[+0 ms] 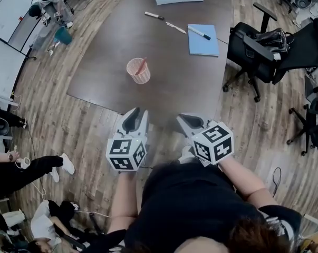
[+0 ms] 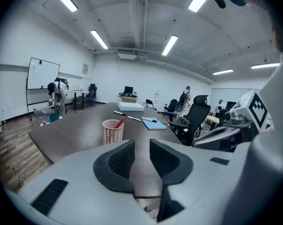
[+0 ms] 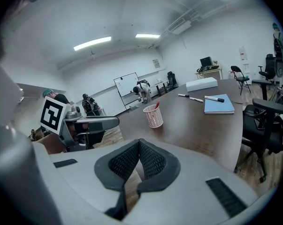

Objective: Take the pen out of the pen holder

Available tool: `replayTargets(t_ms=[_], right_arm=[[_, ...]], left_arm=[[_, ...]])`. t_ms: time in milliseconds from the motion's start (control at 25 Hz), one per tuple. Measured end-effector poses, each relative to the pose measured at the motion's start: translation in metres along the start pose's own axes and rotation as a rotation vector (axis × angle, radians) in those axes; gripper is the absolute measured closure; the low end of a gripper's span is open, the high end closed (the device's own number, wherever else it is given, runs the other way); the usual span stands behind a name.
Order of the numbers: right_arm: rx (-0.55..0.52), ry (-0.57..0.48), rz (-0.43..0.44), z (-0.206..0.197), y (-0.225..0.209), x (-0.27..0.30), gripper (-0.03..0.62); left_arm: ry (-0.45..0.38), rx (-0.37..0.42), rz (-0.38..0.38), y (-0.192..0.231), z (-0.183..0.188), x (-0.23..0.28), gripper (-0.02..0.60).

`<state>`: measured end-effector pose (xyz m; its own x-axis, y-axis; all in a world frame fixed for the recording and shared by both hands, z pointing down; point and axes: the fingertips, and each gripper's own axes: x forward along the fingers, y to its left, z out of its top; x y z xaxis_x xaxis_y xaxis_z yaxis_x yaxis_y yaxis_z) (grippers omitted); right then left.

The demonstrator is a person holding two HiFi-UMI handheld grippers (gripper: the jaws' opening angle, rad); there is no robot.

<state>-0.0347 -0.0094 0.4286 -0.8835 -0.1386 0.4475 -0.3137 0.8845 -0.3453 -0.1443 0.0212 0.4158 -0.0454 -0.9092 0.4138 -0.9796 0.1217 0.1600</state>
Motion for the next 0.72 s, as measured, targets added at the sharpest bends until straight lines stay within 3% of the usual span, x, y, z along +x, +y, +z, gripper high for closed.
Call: replayTargets(t_ms=[400, 720], right_arm=[[0.038, 0.014, -0.004, 0.017, -0.034, 0.021, 0.579], [0.099, 0.003, -0.071, 0.042, -0.06, 0.049, 0.579]], left_arm=[[0.027, 0.053, 0.024, 0.023, 0.031, 0.053, 0.465], [0.087, 0.148, -0.049, 0.048, 0.052, 0.109, 0.466]])
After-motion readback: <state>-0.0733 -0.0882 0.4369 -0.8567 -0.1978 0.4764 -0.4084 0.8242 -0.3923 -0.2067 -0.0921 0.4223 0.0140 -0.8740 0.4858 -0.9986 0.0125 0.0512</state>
